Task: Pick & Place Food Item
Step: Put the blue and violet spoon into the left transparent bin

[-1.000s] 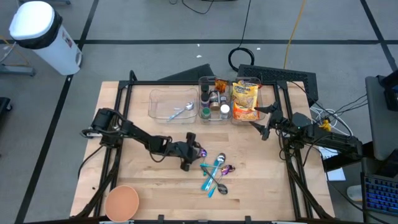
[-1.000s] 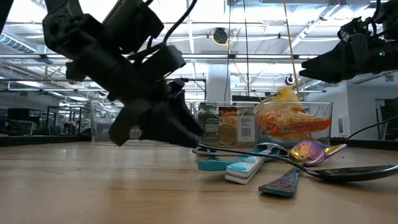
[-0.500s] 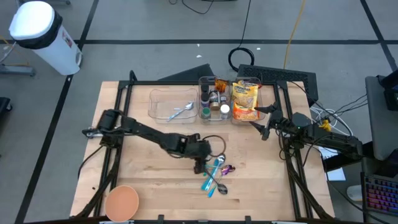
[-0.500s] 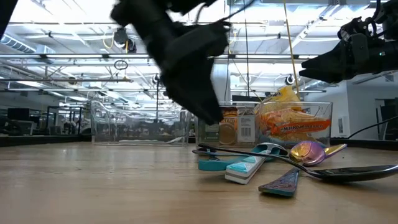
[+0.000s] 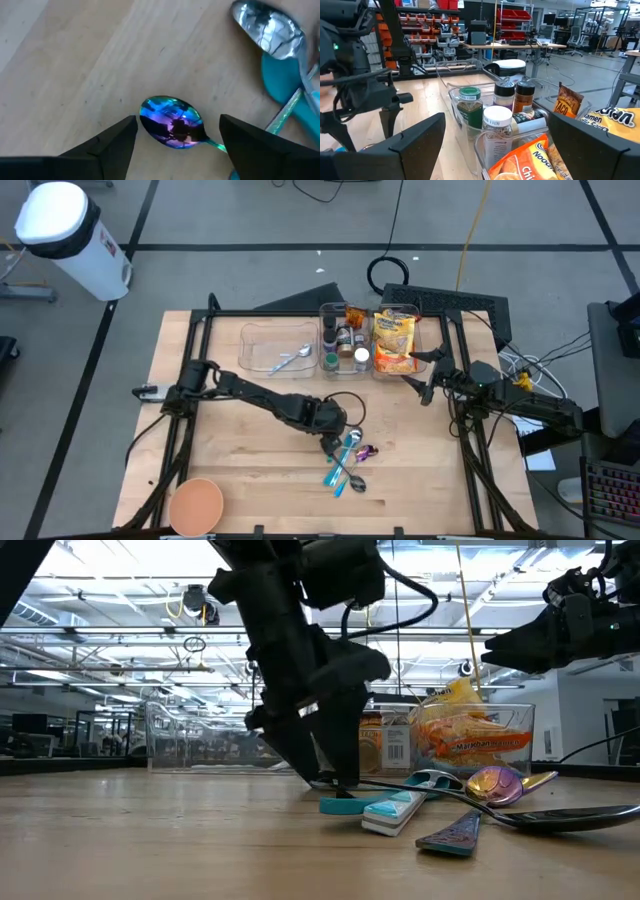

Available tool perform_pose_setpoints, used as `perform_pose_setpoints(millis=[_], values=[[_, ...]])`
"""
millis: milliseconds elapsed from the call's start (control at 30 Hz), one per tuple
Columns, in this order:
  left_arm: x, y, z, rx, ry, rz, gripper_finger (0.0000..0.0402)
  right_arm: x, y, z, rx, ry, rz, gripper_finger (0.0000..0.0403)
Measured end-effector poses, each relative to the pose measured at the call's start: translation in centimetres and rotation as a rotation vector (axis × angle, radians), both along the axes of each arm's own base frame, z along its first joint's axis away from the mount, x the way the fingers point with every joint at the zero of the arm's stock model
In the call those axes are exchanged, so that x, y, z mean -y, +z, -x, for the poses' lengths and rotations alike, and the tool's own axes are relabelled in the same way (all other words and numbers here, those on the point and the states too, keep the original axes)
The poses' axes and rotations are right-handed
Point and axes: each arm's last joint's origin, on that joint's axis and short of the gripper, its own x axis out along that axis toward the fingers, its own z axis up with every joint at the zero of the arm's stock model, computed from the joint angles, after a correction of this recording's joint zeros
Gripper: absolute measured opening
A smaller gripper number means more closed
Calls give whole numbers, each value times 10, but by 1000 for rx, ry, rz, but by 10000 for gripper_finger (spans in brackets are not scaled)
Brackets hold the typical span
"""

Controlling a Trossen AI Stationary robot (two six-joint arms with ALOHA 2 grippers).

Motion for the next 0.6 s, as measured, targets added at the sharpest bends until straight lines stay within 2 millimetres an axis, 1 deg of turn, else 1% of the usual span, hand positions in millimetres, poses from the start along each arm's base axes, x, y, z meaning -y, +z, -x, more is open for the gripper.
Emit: perform_pose_setpoints(millis=[133,233,500,600], values=[[-6,-3,3,-41,47,6,266,0,0,0,0,0,0,348],[-10,-4,5,-63,72,-2,238,0,0,0,0,0,0,348],[-14,-4,5,-71,53,-26,130,0,0,0,0,0,0,348],[-14,-4,4,-62,24,-52,103,0,0,0,0,0,0,348]])
